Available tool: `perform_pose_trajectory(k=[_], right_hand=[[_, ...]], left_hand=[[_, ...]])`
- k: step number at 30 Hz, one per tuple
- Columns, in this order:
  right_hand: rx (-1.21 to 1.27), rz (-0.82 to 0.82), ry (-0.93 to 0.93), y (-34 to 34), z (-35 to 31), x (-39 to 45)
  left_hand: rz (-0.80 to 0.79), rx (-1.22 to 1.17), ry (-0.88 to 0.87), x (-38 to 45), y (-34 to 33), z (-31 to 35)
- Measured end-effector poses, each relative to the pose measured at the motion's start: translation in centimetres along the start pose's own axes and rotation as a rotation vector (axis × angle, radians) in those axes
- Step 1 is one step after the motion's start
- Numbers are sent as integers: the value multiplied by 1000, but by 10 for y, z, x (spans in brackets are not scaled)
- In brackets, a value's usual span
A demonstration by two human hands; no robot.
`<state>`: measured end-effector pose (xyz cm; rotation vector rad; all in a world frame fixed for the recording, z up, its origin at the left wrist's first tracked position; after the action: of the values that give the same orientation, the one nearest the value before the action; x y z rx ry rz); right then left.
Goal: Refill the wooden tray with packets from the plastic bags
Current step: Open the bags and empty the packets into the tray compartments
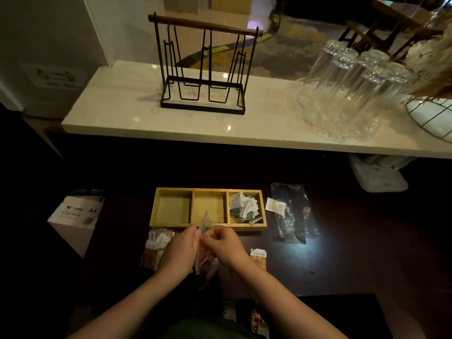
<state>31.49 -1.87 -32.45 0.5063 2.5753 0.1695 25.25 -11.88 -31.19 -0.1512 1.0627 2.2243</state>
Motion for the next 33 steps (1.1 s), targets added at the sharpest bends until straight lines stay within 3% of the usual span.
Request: perform_pose_trajectory(k=[8,13,17,20,22,25,27,28,30,31,33], right_hand=[[-212,70,228,-8,-9,-13],[-238,31,199,0,-15,-12],[-382,193,122,46,-4,-8],[-555,217,219,64,-8,-14],[-649,230,259,64,-13,-17],[-756,305,255,70,-27,-23],[-825,372,403,70,-42,-33],[-833,338,517,62,-50,-39],[-816,121,642,37,-59,-49],[-827,15,625,26,-57,-49],[-880,-32,598,13,-50,-43]], left_hand=[[-31,-20,-16,0,-6,4],[-73,157,-76,4,1,9],[-118,69,-43,9,29,-1],[-142,423,-159,1,43,3],[-45,635,-221,-3,48,16],[20,669,-228,-5,51,30],[10,613,-220,-8,45,35],[3,576,-216,-9,41,38],[-7,484,-217,-9,36,41],[-21,441,-223,-9,35,43],[-44,403,-264,-11,34,46]])
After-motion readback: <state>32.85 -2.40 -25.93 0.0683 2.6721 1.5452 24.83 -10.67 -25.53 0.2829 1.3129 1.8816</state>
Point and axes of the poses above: each hand's wrist, its own x-axis towards the middle knuckle, its own y-axis out of the back of the hand, z = x × y, the point moved 4 cm from there along x, towards the middle knuckle, and after that the axes turned 4 degrees about y, right-handed, at the moved point
